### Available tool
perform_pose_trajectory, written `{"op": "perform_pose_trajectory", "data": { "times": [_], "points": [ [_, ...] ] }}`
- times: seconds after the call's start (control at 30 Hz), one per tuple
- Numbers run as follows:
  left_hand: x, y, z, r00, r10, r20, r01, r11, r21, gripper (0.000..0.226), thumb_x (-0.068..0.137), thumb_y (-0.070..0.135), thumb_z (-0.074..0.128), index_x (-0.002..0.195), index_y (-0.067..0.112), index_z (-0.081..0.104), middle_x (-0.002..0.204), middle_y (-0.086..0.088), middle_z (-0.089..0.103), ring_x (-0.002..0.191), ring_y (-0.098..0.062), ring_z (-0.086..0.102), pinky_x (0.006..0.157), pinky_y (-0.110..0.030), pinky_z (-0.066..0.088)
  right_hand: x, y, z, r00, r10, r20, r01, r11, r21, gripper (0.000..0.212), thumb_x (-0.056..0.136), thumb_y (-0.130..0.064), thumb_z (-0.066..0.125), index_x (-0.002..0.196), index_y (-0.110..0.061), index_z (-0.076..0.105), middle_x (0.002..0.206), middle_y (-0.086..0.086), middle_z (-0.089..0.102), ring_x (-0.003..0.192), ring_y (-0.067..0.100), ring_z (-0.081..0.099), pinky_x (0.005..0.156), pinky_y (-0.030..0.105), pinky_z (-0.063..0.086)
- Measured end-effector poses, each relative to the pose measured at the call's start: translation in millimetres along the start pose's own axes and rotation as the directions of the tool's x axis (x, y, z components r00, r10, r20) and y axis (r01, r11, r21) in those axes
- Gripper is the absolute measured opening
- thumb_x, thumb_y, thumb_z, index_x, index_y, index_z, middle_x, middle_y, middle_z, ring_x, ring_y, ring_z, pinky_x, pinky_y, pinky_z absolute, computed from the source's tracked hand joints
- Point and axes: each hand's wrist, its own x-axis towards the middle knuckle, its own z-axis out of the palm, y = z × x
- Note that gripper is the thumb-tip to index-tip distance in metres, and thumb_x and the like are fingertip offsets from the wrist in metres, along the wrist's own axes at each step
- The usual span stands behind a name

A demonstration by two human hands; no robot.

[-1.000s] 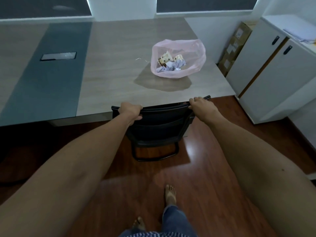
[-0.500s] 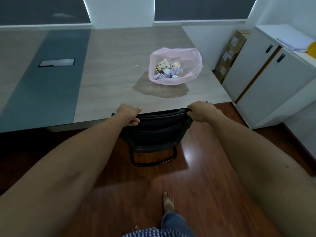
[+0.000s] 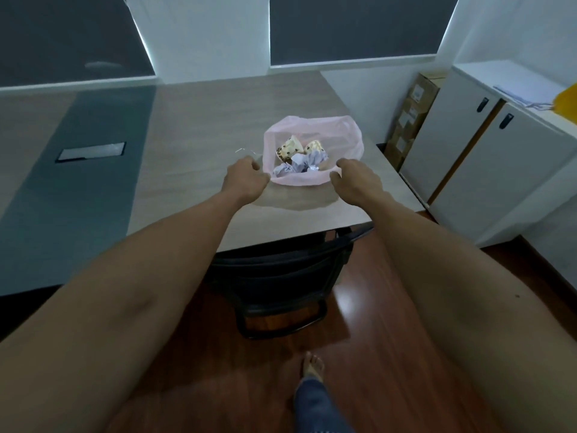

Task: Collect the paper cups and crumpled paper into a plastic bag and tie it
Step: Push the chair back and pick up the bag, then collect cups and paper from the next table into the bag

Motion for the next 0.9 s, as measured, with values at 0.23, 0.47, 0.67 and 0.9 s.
{"op": "perform_pose_trajectory", "data": {
  "times": [0.23, 0.47, 0.67, 0.9],
  "points": [
    [99.5, 12.1, 50.0, 1.000, -0.011, 0.001, 0.011, 0.999, 0.051, 0.030, 0.085, 0.027, 0.072, 0.110, 0.011, 0.071, 0.117, -0.012, 0.068, 0.105, -0.029, 0.064, 0.085, -0.030, 0.046, 95.0, 38.3, 9.6, 1.000, 0.000, 0.008, 0.000, 1.000, 0.029, 0.042, 0.105, -0.037, 0.040, 0.137, -0.012, 0.050, 0.143, 0.013, 0.046, 0.125, 0.035, 0.051, 0.098, 0.049, 0.046],
    [173.6, 7.6, 101.3, 0.998, -0.067, -0.008, 0.067, 0.988, 0.139, 0.032, 0.088, 0.024, 0.069, 0.119, 0.017, 0.068, 0.148, -0.018, 0.039, 0.138, -0.032, 0.041, 0.107, -0.037, 0.042, 185.3, 87.1, 42.3, 1.000, 0.020, -0.003, -0.020, 1.000, 0.017, 0.040, 0.102, -0.035, 0.054, 0.139, -0.024, 0.051, 0.159, 0.012, 0.028, 0.142, 0.035, 0.035, 0.111, 0.054, 0.041],
    [204.4, 1.0, 132.6, 0.996, -0.043, -0.078, 0.063, 0.959, 0.275, 0.043, 0.092, 0.026, 0.068, 0.134, 0.017, 0.059, 0.158, -0.010, 0.020, 0.127, -0.043, 0.047, 0.103, -0.048, 0.047, 233.6, 105.8, 65.5, 0.992, 0.086, -0.088, -0.090, 0.995, -0.041, 0.033, 0.092, -0.030, 0.072, 0.122, -0.027, 0.058, 0.150, 0.011, 0.028, 0.130, 0.036, 0.043, 0.105, 0.054, 0.042],
    [232.8, -12.3, 142.4, 0.990, 0.050, -0.132, 0.014, 0.894, 0.449, 0.057, 0.092, 0.031, 0.072, 0.136, 0.010, 0.044, 0.151, -0.009, 0.034, 0.097, -0.043, 0.065, 0.077, -0.049, 0.053, 266.3, 113.7, 90.2, 0.989, 0.124, -0.077, -0.124, 0.992, -0.003, 0.035, 0.089, -0.020, 0.076, 0.120, -0.019, 0.059, 0.123, 0.005, 0.055, 0.093, 0.026, 0.064, 0.088, 0.044, 0.057]
  ]
}}
